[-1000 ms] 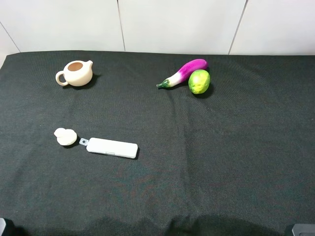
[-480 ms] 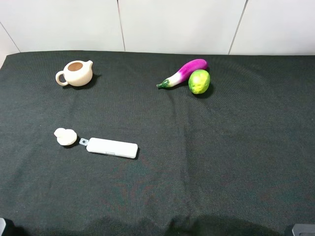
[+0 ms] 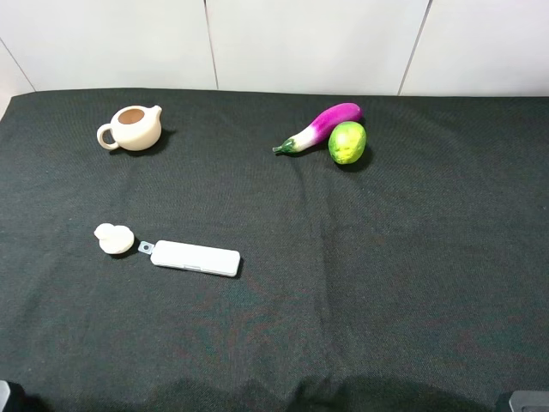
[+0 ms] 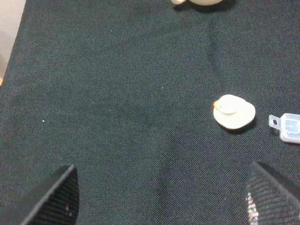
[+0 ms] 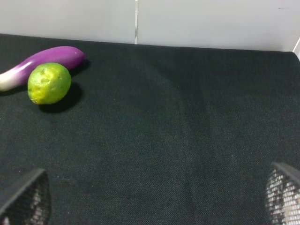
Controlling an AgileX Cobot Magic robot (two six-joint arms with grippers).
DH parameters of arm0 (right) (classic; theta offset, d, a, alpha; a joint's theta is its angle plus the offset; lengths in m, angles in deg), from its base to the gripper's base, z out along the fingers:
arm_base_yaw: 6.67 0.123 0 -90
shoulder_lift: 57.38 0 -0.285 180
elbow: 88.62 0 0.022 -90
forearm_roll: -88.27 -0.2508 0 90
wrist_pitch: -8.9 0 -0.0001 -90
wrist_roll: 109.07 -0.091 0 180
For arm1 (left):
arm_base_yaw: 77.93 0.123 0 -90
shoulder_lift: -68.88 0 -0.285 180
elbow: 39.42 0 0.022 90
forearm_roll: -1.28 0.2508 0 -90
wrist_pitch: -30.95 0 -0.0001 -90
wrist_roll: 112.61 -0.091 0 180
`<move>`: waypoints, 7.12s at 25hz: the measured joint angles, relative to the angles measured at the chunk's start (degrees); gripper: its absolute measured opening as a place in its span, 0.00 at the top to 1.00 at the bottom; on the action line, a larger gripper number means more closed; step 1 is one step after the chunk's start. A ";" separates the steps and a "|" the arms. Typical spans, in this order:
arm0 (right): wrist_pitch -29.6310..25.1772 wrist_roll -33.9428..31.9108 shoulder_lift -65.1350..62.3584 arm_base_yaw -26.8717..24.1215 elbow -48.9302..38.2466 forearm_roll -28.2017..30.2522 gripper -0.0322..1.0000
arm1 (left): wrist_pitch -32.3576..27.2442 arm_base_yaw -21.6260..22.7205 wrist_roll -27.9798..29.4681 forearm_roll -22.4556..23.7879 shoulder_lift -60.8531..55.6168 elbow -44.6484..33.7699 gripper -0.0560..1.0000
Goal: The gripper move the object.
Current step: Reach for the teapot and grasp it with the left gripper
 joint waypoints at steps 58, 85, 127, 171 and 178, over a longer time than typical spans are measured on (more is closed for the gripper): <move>0.00 0.00 0.00 0.00 0.00 0.00 0.30 | 15.79 0.00 -2.63 0.00 65.71 18.59 0.23; 0.00 0.00 0.00 0.00 0.00 0.00 0.30 | 16.79 -7.14 -11.94 0.29 102.02 50.20 0.23; 0.00 0.00 0.00 0.00 0.00 0.00 0.30 | 10.94 -12.15 -12.05 0.19 126.16 73.24 0.23; 0.00 0.00 0.00 0.00 0.00 -0.04 0.30 | 10.59 -12.46 -12.70 2.28 130.40 74.22 0.23; 0.00 0.00 0.00 0.00 0.00 -0.04 0.30 | 10.53 -12.46 -12.76 2.28 130.40 74.22 0.32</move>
